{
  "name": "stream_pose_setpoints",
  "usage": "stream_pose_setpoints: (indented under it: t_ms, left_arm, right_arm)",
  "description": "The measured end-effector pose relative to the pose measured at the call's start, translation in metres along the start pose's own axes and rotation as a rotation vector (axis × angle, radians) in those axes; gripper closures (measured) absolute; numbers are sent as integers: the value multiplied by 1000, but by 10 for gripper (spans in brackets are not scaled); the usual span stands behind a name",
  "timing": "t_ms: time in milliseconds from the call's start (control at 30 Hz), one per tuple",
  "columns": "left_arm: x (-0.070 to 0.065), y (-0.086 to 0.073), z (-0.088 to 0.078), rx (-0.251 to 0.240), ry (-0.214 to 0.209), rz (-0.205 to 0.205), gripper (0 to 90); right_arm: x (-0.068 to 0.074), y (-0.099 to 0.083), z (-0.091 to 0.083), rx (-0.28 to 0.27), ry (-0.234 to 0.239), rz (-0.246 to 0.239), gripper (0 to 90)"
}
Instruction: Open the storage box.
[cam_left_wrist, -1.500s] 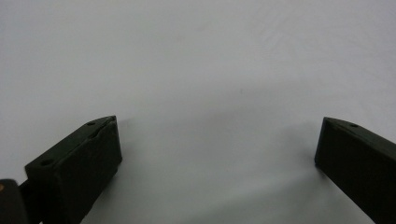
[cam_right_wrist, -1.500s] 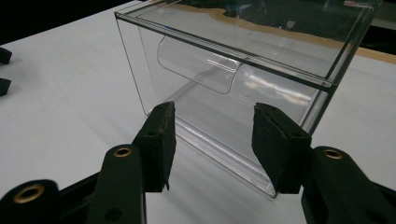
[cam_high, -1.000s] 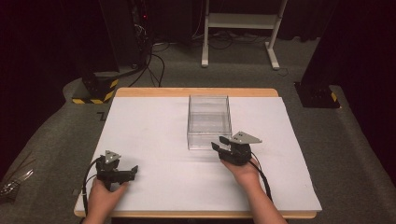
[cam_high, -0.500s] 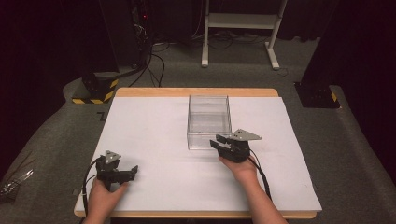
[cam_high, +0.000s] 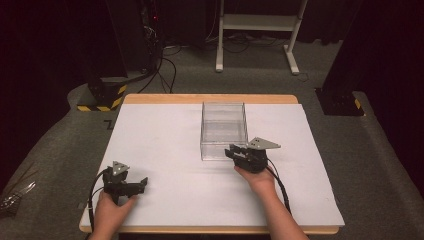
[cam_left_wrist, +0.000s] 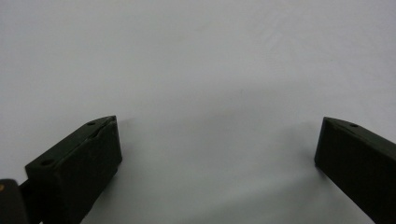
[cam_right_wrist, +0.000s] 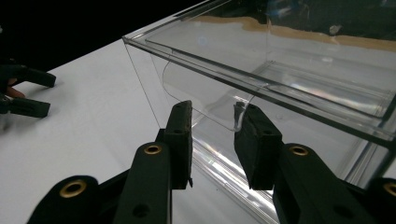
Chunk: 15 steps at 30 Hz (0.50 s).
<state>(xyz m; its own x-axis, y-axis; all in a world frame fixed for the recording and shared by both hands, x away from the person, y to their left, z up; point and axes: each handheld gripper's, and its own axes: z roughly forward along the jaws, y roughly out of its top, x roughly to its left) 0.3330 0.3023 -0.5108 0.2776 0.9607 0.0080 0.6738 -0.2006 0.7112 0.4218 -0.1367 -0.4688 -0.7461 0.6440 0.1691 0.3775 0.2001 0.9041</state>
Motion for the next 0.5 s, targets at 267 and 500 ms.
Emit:
stream_pose_setpoints:
  t_ms: [267, 500]
  left_arm:
    - [0, 0, 0, -1, 1, 1, 7]
    - [0, 0, 0, -1, 0, 0, 7]
  right_arm:
    - [-6, -2, -2, -13, 32, -4, 756]
    - [-9, -3, -4, -18, 50, -11, 784]
